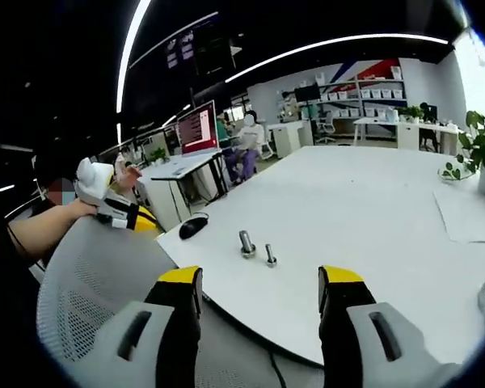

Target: Place the washer onto the threaded stud by aligning its center hole with the stud, sliding it down to the base, and recovering from edge contact or off-axis alignment until the washer reaches the visible bottom stop.

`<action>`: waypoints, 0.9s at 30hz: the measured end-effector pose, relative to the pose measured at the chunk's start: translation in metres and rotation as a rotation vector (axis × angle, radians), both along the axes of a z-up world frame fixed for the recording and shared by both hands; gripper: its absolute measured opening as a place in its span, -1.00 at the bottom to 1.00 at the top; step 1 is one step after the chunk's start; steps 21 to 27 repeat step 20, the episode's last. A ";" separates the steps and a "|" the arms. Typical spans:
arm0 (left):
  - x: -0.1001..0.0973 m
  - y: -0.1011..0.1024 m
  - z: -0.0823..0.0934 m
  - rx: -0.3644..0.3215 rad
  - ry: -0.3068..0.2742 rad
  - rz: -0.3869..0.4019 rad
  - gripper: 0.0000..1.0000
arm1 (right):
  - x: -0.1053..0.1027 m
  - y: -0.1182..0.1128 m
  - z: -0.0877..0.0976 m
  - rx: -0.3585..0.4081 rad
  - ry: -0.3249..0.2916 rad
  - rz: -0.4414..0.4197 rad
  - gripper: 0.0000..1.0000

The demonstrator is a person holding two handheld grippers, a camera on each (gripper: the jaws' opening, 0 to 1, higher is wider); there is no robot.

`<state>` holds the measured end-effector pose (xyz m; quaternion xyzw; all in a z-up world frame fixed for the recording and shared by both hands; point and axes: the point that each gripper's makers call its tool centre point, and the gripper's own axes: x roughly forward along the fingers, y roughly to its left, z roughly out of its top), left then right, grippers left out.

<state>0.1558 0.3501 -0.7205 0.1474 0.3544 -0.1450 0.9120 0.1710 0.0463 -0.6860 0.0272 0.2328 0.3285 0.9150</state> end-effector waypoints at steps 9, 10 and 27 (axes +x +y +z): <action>0.000 0.001 0.002 -0.004 -0.016 0.009 -0.84 | -0.005 0.004 -0.004 -0.042 0.009 0.033 0.20; 0.001 0.002 0.002 -0.006 -0.017 0.012 -0.84 | -0.005 0.005 -0.004 -0.044 0.008 0.036 0.20; 0.002 0.002 0.002 -0.011 -0.017 0.015 -0.84 | -0.007 0.007 -0.007 -0.058 0.021 0.062 0.19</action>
